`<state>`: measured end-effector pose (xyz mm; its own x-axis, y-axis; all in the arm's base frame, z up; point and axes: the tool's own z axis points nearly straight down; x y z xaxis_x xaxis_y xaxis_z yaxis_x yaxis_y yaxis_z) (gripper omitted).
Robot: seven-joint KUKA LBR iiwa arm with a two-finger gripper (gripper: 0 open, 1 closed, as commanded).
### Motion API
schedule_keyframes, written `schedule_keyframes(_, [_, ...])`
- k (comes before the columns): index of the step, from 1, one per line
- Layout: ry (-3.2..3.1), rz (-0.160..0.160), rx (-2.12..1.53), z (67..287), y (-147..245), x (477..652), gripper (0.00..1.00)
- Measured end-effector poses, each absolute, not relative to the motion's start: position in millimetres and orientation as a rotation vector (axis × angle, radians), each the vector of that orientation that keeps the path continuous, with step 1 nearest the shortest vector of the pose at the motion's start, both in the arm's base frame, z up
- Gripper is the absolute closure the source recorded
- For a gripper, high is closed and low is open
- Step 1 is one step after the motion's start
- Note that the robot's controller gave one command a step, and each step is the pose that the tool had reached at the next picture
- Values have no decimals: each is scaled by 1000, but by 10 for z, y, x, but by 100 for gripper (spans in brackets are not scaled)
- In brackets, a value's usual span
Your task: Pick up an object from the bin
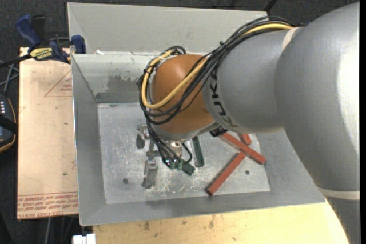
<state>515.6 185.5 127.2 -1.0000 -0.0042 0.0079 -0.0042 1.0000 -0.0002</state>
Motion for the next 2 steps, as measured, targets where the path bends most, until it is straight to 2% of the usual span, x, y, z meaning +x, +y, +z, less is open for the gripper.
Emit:
schedule_keyframes(1, [-3141,-2,1,1314,1848,5179,0])
schedule_keyframes(2, [-3139,-4,86,1369,1697,5083,0])
